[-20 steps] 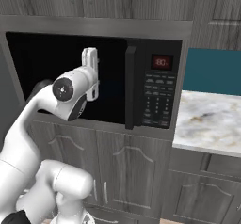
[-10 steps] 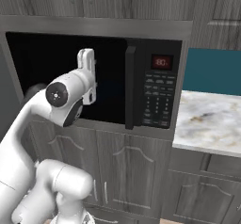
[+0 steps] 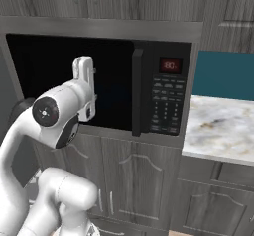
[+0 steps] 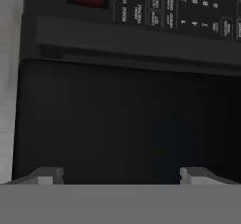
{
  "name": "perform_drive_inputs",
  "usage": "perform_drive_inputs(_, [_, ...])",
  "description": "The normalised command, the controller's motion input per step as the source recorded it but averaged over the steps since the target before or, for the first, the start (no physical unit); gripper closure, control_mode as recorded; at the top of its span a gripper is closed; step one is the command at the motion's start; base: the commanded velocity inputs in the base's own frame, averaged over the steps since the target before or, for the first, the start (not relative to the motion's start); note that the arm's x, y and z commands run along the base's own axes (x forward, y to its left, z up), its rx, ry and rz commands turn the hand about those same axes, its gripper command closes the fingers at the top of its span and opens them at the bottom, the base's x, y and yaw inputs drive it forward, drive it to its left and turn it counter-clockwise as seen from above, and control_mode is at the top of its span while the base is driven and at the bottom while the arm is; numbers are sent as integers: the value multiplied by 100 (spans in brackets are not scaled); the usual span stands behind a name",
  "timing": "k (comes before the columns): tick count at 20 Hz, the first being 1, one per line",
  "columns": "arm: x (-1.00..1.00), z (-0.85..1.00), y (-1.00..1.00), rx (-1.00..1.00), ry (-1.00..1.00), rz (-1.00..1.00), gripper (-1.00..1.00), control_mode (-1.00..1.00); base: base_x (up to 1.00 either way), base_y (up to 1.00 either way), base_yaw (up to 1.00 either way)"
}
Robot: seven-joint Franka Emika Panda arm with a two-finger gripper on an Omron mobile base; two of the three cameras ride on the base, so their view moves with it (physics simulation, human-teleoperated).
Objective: Transport the chicken drumstick from the fridge to the microwave and turn on the microwave.
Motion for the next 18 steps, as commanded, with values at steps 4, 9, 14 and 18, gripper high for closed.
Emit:
perform_drive_inputs(4, [-67, 0, -26, 1, 0, 0, -100, -100, 0, 0, 0])
perform_drive_inputs(9, [-61, -3, -32, 4, 0, 0, -100, -100, 0, 0, 0])
perform_drive_inputs(14, [-48, -12, -25, 6, 0, 0, -100, -100, 0, 0, 0])
perform_drive_inputs(18, [-20, -31, -15, 11, 0, 0, -100, -100, 0, 0, 0])
